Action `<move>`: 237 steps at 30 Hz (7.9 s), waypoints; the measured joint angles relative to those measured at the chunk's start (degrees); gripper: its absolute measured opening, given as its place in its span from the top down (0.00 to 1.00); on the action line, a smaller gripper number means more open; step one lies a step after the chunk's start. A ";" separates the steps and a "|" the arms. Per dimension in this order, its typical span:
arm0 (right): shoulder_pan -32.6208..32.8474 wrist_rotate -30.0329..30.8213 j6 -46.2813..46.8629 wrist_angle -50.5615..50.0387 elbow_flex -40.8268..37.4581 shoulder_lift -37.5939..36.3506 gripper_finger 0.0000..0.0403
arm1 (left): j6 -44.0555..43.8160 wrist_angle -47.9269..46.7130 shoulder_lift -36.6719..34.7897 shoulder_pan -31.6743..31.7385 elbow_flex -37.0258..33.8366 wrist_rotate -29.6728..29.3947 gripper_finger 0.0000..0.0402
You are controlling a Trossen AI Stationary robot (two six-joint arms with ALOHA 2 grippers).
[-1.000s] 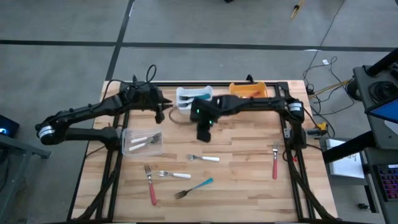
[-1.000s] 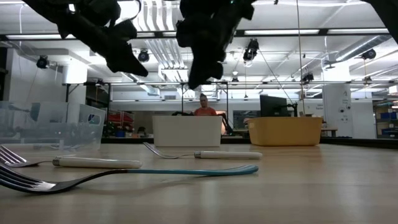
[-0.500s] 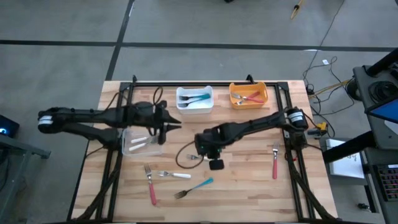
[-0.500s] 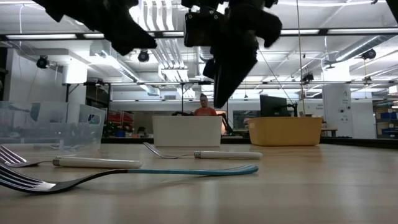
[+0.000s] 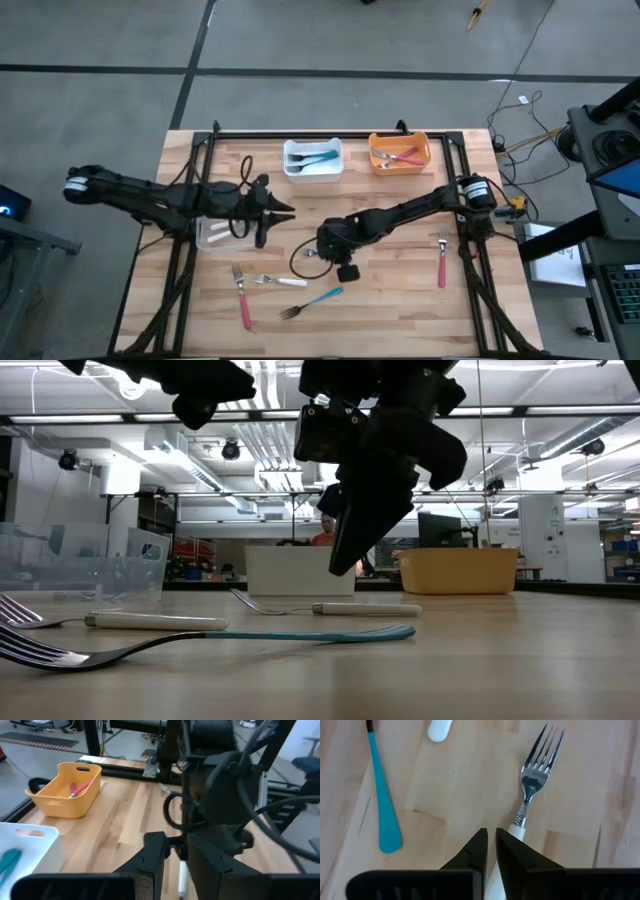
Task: Sort silverware by color (type)
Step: Put the top white fork into the transparent bin
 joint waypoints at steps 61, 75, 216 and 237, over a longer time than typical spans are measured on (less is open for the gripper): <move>-2.52 11.86 -3.19 59.00 -35.29 -18.86 0.98 | 5.08 2.04 4.33 -4.34 0.02 -11.78 0.84; -2.29 8.66 7.19 60.28 -38.39 -12.64 0.98 | -2.77 -1.93 21.30 -5.42 0.04 -4.35 0.84; 1.04 34.19 -23.83 95.03 -30.98 -14.27 0.90 | 15.06 55.78 22.40 -6.33 -4.80 -25.62 0.59; 1.68 36.13 -24.90 93.20 -30.87 -14.23 0.78 | 14.55 55.79 24.93 -5.94 -2.11 -29.96 0.97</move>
